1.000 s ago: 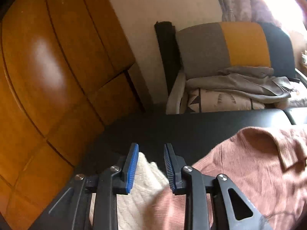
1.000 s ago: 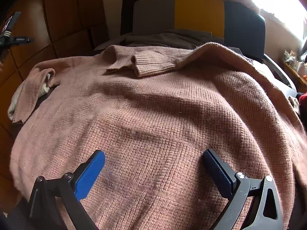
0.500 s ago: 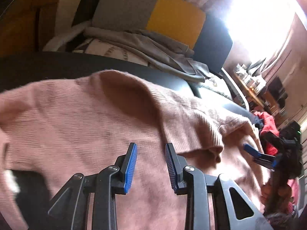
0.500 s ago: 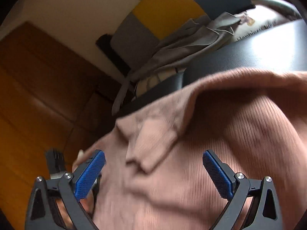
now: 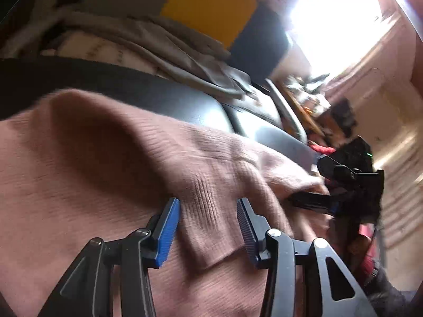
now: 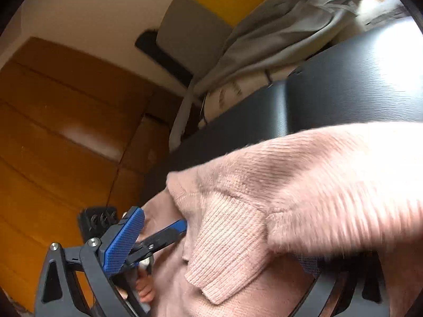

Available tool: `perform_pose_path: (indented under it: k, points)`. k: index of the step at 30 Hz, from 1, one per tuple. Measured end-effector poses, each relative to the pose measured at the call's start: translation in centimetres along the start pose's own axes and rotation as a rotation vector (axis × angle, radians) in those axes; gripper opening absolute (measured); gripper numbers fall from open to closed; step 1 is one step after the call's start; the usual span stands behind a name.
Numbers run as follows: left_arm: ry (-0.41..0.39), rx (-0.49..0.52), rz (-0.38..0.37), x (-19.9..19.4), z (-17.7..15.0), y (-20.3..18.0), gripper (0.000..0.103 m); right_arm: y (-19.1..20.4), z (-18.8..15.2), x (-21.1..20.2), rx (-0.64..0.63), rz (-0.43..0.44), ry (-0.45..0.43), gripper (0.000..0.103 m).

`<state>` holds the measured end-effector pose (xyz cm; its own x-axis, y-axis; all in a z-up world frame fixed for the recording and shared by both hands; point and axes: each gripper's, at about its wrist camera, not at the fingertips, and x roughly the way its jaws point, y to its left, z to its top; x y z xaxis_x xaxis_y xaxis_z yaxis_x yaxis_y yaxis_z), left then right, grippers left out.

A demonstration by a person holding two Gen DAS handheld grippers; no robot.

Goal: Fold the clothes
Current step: 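Grasp the pink sweater edge with the left gripper and lift it toward the collar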

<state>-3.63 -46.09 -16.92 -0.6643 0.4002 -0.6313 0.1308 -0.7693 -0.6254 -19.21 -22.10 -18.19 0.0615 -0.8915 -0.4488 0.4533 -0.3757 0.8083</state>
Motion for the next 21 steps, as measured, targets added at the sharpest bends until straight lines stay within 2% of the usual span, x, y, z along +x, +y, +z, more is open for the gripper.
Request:
perform_pose_path:
  k: [3, 5, 7, 8, 10, 13, 15, 17, 19, 21]
  points:
    - [0.033, -0.035, -0.146, 0.7, 1.9, 0.2, 0.04, 0.0, 1.3, 0.5, 0.036, 0.103, 0.042, 0.103]
    - [0.008, -0.041, -0.249, 0.5, 3.7, -0.2, 0.038, 0.0, 2.8, -0.3, 0.054, 0.147, -0.014, 0.103]
    - [-0.071, -0.062, -0.308, -0.3, 6.7, -0.5, 0.039, -0.3, 4.7, -1.4, 0.067, 0.171, -0.104, 0.103]
    - [-0.108, -0.079, -0.311, -0.7, 8.0, -0.4, 0.04, -0.6, 5.8, -2.0, 0.077, 0.153, -0.157, 0.103]
    - [-0.174, -0.106, -0.244, -1.4, 10.4, -0.3, 0.04, -1.5, 8.1, -2.4, 0.121, 0.079, -0.237, 0.103]
    - [-0.208, -0.124, -0.141, -2.7, 11.7, 0.0, 0.042, -2.9, 9.9, -3.3, 0.206, 0.045, -0.289, 0.103]
    - [-0.185, -0.094, -0.113, -3.5, 10.9, -0.1, 0.042, -2.9, 10.2, -3.6, 0.238, 0.074, -0.267, 0.103]
    - [-0.148, -0.079, -0.093, -3.8, 9.2, 0.2, 0.043, -2.0, 9.5, -5.3, 0.166, 0.044, -0.246, 0.103]
    - [-0.106, -0.079, -0.076, -3.4, 7.4, 0.8, 0.044, -1.5, 8.5, -5.6, 0.111, 0.044, -0.18, 0.103]
    - [-0.104, -0.1, -0.106, -2.8, 7.4, 1.1, 0.046, -1.8, 7.1, -5.7, 0.084, 0.024, -0.12, 0.103]
